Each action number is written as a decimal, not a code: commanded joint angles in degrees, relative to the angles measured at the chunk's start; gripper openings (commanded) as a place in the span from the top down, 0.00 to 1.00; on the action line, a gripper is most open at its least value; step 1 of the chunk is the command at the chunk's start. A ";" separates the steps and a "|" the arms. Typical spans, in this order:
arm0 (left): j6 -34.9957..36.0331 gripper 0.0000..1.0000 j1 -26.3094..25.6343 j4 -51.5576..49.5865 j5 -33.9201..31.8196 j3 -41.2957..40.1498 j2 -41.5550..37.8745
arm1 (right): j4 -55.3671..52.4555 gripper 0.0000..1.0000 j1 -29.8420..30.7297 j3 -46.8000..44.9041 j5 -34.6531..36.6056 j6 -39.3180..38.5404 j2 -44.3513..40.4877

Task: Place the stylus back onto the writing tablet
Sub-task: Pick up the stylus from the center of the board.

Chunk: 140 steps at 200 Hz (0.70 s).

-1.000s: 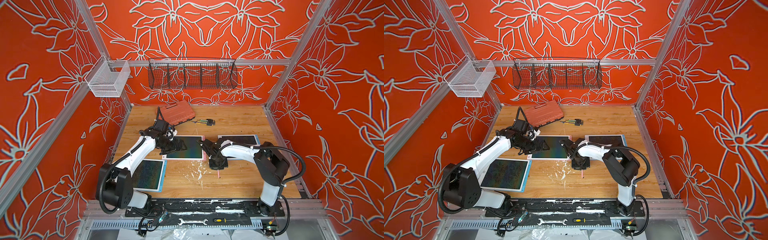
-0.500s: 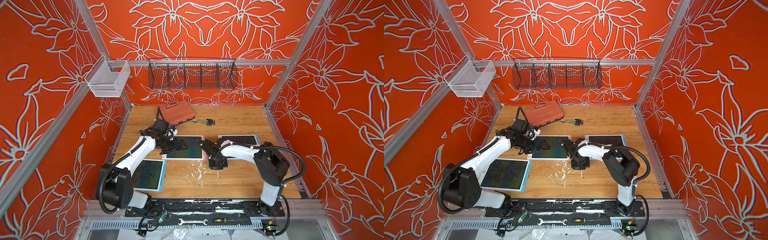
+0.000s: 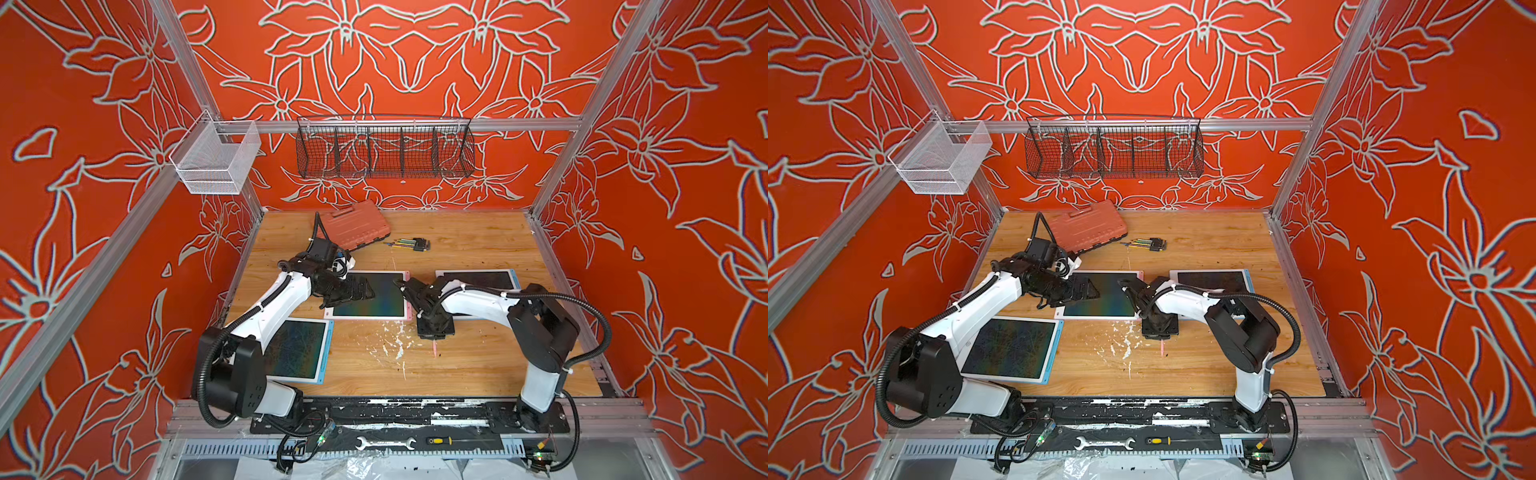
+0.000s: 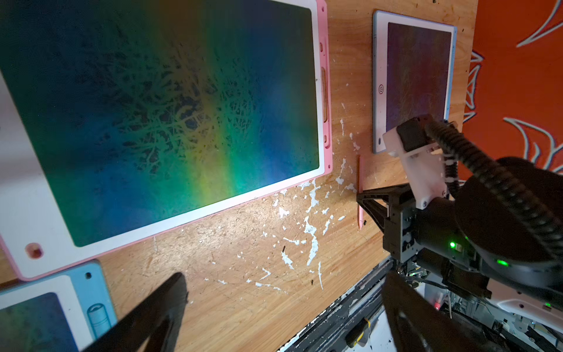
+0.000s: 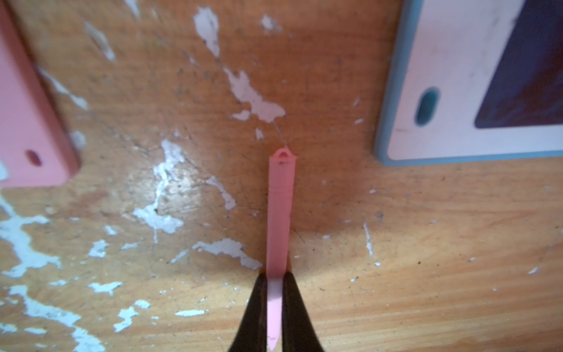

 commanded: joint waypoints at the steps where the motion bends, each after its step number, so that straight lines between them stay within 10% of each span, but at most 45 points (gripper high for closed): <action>1: 0.53 0.03 -0.43 0.49 0.74 -0.56 -0.80 | 6.91 0.89 0.68 -2.22 -2.70 1.15 2.30; 140: 0.44 0.03 -0.45 0.93 0.86 -1.20 -1.40 | 6.96 0.89 0.62 -4.60 -1.92 2.22 -0.48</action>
